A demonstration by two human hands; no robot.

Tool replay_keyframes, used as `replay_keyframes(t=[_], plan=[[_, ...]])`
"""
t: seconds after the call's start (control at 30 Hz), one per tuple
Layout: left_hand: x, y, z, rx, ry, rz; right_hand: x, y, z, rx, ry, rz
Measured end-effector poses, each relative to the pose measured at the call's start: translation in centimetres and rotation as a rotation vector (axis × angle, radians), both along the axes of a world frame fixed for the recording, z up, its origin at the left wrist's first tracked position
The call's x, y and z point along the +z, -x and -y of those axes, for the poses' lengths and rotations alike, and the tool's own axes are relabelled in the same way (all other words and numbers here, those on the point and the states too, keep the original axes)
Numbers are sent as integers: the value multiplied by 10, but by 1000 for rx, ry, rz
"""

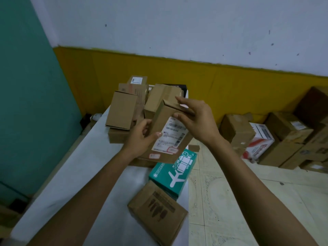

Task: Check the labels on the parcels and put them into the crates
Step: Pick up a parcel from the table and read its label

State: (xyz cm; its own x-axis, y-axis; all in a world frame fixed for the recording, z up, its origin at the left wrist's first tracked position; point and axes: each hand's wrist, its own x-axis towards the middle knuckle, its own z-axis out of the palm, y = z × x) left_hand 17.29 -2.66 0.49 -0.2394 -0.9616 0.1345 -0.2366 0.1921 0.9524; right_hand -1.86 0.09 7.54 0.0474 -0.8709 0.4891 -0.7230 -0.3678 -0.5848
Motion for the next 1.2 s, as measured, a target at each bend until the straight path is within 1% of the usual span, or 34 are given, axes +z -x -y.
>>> replay_keyframes(t=[0.03,0.07,0.13,0.23,0.3,0.37,0.43,0.53,0.67,0.73,0.8,0.9,1.0,1.2], plan=[[4,0,0,22,-29,-75,-2,2,1,-66,15,-21],[8,0,1,50,-59,-156,-5,4,0,-120,13,7],[16,-2,5,98,-107,-286,-13,8,-3,-145,-72,196],[28,-6,11,121,-125,-360,-29,9,-15,-48,-328,541],[32,-6,16,136,-145,-400,-40,9,-23,57,-462,666],[33,-5,20,162,-179,-436,-50,6,-28,164,-505,724],[32,-2,23,167,-209,-446,-56,3,-27,223,-508,759],[28,2,21,155,-249,-432,-59,0,-25,213,-508,856],[21,-1,13,76,-269,-390,-61,6,-18,179,-526,1133],[17,-4,7,51,-261,-338,-64,11,-17,182,-544,1217],[16,-6,2,31,-244,-315,-68,12,-16,174,-556,1252],[17,-1,-2,1,-211,-291,-78,12,-15,121,-568,1243],[16,2,-3,-3,-192,-286,-88,11,-15,121,-595,1243],[10,-14,-4,-44,-255,-187,-96,14,-16,127,-570,1184]])
